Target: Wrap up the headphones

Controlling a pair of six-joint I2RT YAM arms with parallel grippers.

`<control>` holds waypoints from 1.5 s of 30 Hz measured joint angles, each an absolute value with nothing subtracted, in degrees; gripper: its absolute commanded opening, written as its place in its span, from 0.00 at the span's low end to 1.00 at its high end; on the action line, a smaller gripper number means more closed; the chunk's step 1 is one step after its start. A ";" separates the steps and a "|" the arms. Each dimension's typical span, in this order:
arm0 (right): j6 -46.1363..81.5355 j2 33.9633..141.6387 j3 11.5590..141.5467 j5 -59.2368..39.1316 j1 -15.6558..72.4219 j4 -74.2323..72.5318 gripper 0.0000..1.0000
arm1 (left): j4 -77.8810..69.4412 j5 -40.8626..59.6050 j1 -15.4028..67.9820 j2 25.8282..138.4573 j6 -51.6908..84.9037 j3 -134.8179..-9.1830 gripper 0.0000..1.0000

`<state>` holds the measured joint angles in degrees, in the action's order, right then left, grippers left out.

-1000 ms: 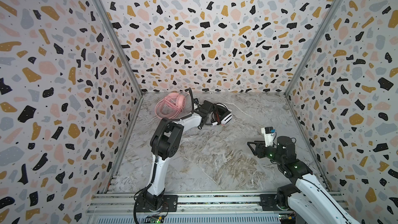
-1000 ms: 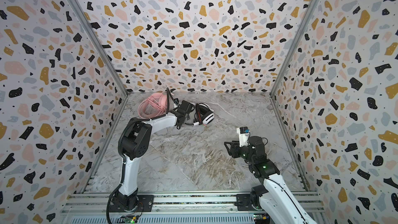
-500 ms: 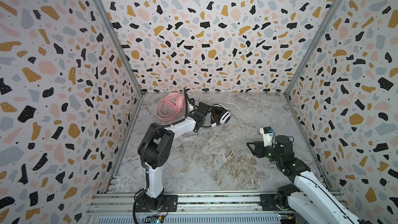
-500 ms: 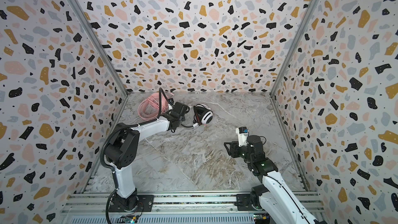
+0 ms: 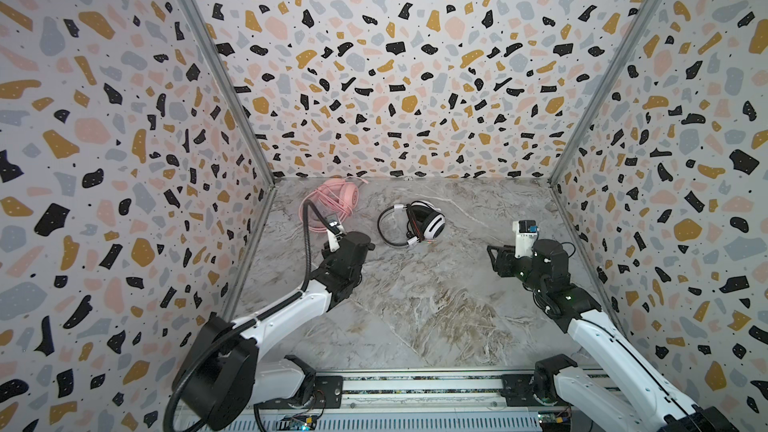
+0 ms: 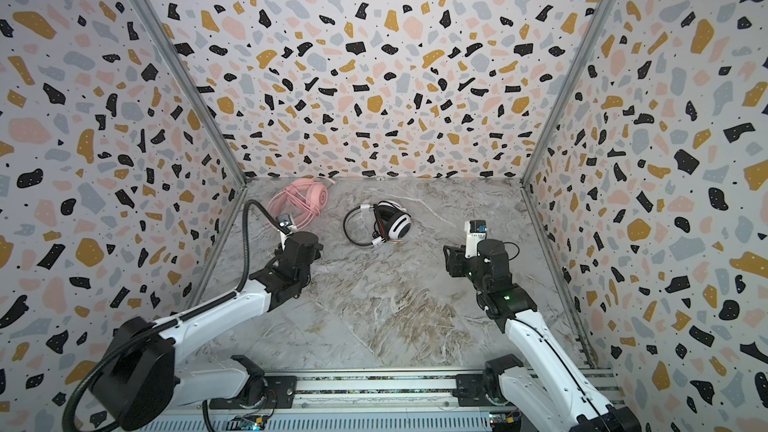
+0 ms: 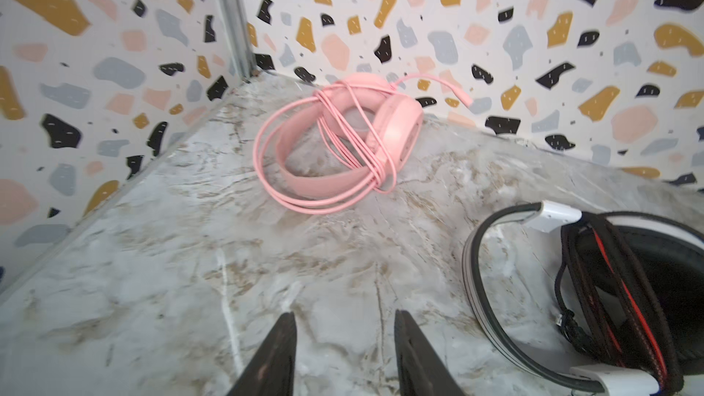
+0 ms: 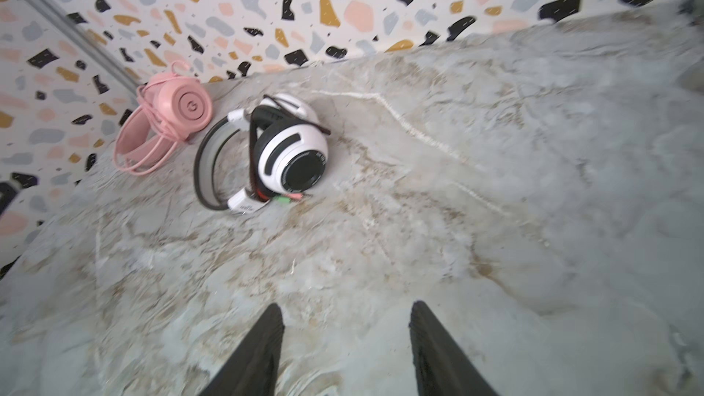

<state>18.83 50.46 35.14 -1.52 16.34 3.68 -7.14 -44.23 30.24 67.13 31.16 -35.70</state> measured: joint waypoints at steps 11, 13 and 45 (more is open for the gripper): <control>11.88 52.36 22.94 23.53 15.22 -22.65 0.77 | -12.80 -51.33 19.70 55.77 27.20 -23.05 0.84; 9.87 53.87 18.87 25.87 14.26 -29.43 0.78 | -15.46 -52.01 18.46 55.59 25.43 -21.30 0.92; -3.81 87.94 1.06 19.20 12.21 -92.12 0.99 | -68.97 -40.21 8.29 77.47 6.46 -4.49 1.00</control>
